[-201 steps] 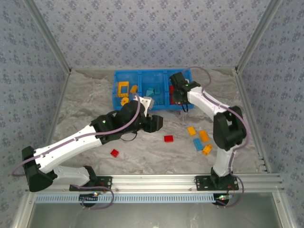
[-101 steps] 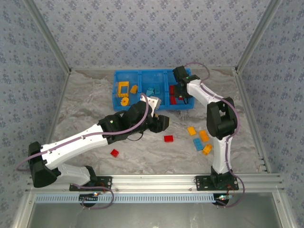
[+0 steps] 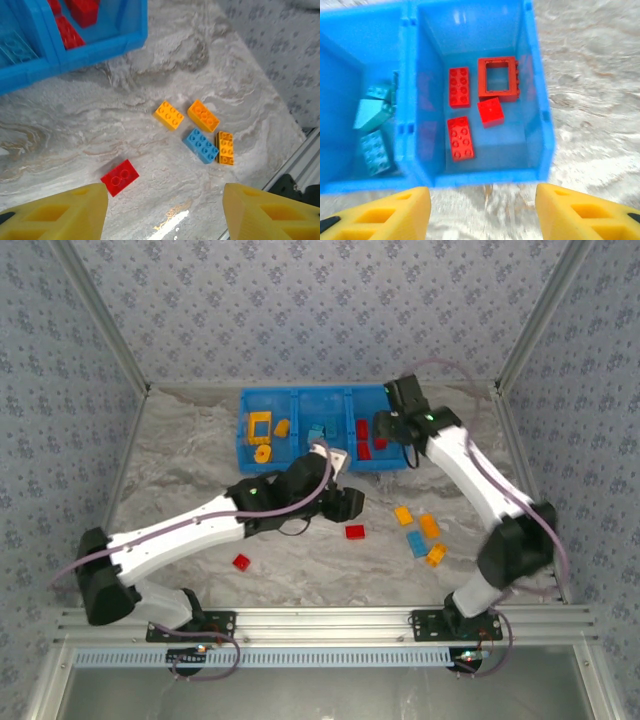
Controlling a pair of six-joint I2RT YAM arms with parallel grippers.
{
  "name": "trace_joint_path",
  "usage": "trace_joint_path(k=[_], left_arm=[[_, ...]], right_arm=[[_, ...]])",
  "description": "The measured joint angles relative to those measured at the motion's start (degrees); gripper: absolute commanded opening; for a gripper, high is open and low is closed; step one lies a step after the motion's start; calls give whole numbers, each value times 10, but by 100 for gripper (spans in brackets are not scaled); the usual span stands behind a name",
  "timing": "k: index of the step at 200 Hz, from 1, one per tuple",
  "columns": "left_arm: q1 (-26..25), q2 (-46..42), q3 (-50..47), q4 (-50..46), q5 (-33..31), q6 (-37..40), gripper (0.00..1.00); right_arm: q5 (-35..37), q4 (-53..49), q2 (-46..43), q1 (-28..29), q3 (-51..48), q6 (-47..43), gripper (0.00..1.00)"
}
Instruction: Sort the legos into containers by color
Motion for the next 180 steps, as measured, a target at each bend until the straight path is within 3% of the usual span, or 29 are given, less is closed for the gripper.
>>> trace_joint_path(k=[46,84,149,180], left_arm=[[18,142,57,-1,46,-79,62],[16,268,158,-16,73,-179,63],[-2,435,316,-73,85,-316,67],[-4,520,450,-153,84,-375,69]], right_arm=[[20,-74,-331,95,-183,48,64],[-33,-134,-528,134,-216,65,65],[-78,-219,-550,141,-198,84,63],[-80,-223,-553,141,-199,84,63]])
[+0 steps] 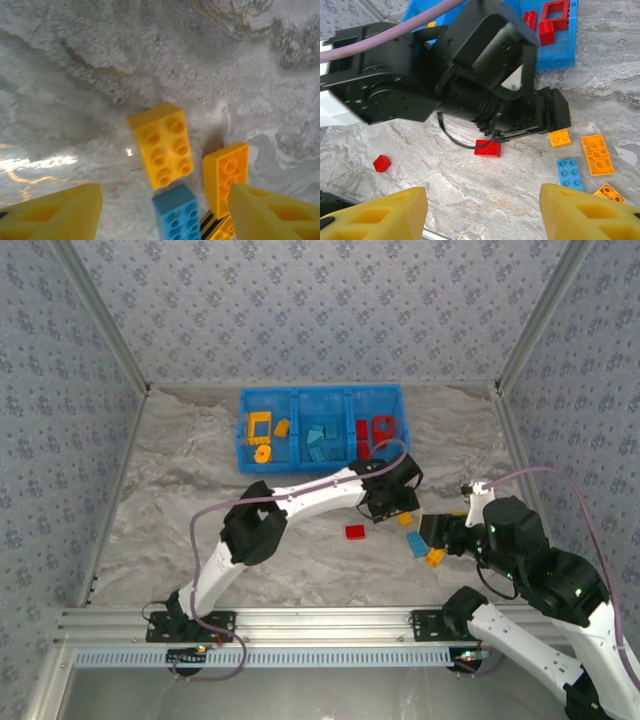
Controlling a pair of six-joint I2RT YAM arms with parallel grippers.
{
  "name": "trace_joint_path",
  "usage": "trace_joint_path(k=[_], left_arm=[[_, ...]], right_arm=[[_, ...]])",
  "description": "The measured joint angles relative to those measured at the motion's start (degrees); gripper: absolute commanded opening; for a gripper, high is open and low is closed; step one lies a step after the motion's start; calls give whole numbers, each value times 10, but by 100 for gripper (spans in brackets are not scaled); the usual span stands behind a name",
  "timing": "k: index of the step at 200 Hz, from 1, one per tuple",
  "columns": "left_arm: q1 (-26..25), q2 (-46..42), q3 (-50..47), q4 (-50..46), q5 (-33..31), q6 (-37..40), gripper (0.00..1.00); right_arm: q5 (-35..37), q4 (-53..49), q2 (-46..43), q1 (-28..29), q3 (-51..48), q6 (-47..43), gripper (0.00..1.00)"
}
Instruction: Sort the legos into containers by color
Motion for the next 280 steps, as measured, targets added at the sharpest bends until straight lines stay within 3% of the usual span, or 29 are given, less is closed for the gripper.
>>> trace_joint_path(k=[25,93,142,175,207,236,280], left_arm=[[0,42,71,-47,-1,-29,68],[0,98,126,-96,-13,-76,65],[-1,125,170,-113,-13,-90,52],[-2,125,176,-130,-23,-99,53],[-2,125,183,-151,-35,-102,34],[-2,103,151,-161,-57,-113,38],[-2,65,86,-166,-77,-125,56]], right_arm=[[-2,0,0,0,-9,0,63],[-3,3,0,2,-14,2,63],[-3,4,-7,2,-20,4,63],[-3,4,-7,2,-26,6,63],[-3,4,-7,2,-26,6,63],[-3,4,-7,2,-26,6,63],[-1,5,-7,2,-33,6,63]])
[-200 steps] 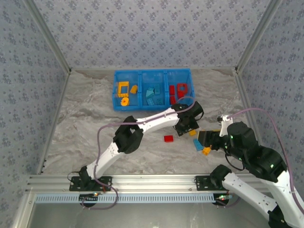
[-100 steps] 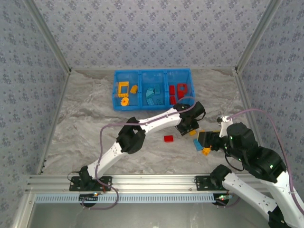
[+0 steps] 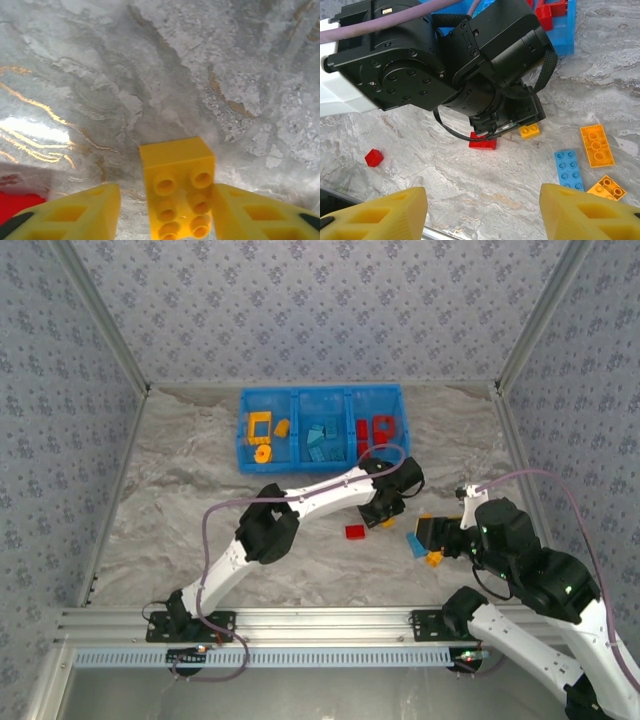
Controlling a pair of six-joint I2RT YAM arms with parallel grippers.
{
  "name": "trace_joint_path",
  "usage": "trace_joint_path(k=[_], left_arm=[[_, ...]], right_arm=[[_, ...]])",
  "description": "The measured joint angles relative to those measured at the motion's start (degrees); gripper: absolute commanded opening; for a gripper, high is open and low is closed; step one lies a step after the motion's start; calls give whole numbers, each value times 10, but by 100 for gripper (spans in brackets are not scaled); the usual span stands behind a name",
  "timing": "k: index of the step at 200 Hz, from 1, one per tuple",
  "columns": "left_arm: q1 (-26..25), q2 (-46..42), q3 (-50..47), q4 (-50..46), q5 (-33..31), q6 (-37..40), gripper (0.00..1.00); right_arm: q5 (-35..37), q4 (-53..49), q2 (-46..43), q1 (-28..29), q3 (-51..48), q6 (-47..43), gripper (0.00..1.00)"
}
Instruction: Sort the legos into containers by color
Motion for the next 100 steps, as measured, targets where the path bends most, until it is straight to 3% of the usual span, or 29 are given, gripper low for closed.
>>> trace_joint_path(k=[100], left_arm=[[-4,-1,-4,8,-12,0,59]], right_arm=[[0,0,0,0,-4,0,63]])
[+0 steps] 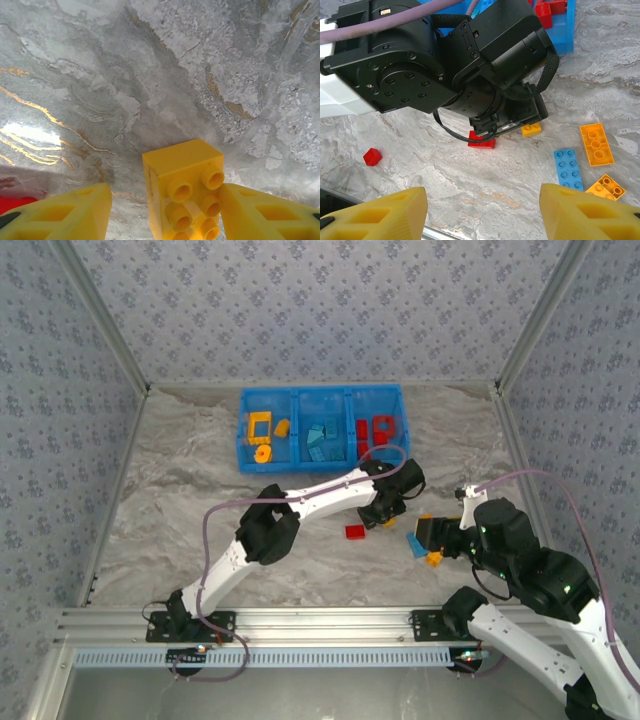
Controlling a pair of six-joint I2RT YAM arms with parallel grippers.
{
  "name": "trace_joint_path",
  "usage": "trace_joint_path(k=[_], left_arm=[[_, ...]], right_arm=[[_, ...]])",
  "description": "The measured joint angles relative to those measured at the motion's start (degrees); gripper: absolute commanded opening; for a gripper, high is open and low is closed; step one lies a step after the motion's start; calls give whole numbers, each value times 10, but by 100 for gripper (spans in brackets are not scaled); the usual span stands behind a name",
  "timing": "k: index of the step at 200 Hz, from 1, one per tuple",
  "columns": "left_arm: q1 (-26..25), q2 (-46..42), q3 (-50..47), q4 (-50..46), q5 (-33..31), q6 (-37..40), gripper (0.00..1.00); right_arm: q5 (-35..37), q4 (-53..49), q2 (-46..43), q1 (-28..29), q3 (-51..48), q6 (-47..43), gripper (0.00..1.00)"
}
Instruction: Sort the legos into containers by color
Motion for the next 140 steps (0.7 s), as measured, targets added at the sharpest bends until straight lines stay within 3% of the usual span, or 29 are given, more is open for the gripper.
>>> trace_joint_path(k=[58,140], left_arm=[[-8,-32,-39,18,-22,0,59],[-13,-49,-6,10,-9,-11,64]], right_arm=[[0,0,0,1,-3,0,63],[0,0,0,2,-4,0,64]])
